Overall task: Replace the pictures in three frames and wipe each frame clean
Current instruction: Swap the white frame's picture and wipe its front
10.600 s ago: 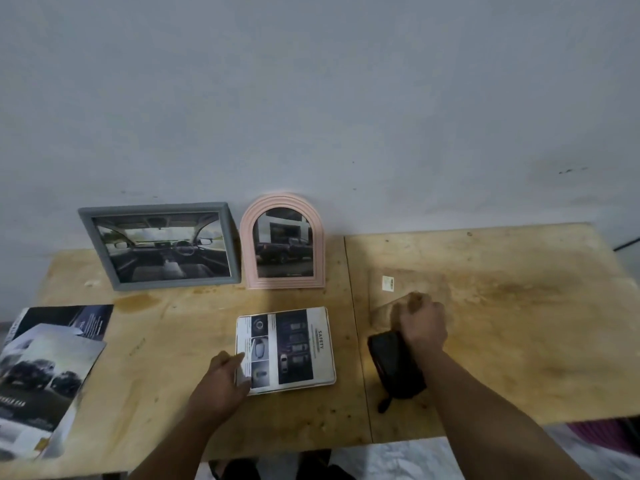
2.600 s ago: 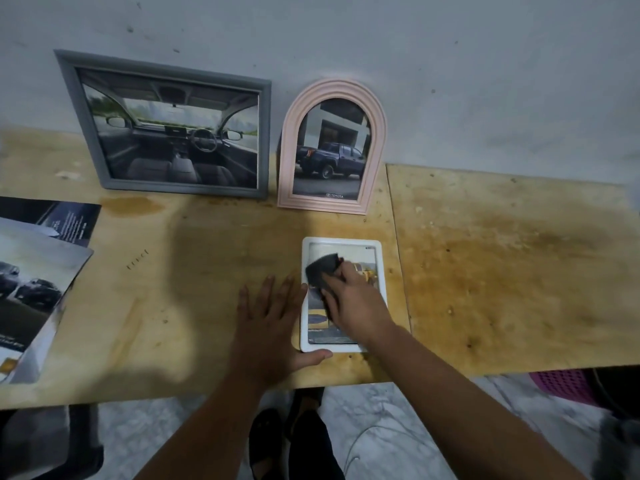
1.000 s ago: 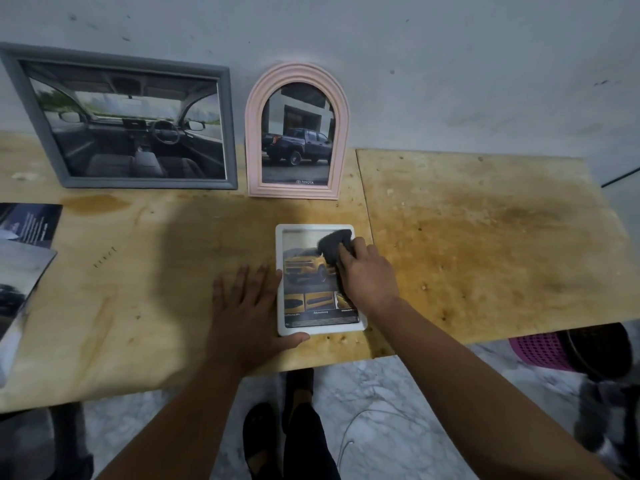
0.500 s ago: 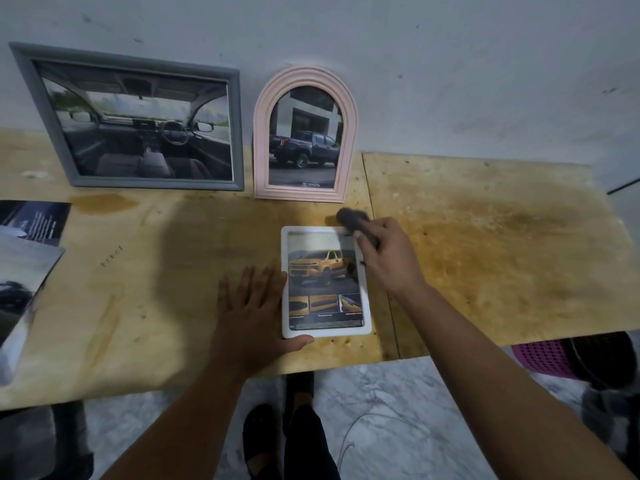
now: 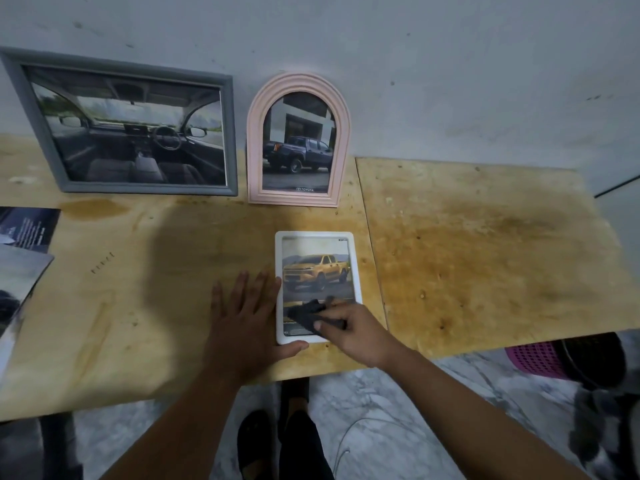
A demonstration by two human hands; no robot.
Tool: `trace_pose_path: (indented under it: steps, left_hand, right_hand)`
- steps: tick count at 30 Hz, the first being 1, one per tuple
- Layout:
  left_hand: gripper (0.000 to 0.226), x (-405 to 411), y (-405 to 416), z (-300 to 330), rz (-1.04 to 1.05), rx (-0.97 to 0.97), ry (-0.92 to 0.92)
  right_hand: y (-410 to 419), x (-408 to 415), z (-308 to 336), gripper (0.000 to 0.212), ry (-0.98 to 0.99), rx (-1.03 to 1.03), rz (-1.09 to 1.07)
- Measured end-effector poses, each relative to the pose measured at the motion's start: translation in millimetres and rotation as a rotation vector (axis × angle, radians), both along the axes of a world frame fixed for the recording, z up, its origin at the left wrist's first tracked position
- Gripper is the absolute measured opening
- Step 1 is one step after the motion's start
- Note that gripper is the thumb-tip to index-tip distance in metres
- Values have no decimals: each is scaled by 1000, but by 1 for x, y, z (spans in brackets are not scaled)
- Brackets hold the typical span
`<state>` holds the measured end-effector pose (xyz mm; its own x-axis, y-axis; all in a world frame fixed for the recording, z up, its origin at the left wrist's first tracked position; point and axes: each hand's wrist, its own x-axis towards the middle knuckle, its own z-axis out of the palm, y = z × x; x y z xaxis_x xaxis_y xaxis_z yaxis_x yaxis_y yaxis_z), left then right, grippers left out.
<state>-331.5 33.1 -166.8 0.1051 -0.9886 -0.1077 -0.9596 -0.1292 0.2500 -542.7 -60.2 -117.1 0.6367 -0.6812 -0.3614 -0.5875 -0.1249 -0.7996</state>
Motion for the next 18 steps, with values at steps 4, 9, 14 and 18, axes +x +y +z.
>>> trace_pose_path:
  steps: [4, 9, 14, 18]
  left_hand:
    - [124, 1, 0, 0, 2, 9, 4]
    - [124, 0, 0, -3, 7, 0, 13]
    - [125, 1, -1, -7, 13, 13, -2]
    - [126, 1, -1, -7, 18, 24, 11]
  right_hand:
    - [-44, 8, 10, 12, -121, -170, -464]
    - [-63, 51, -18, 31, 291, -615, -264]
    - [-45, 92, -43, 29, 339, -695, 7]
    - [-75, 68, -22, 43, 549, -780, 219]
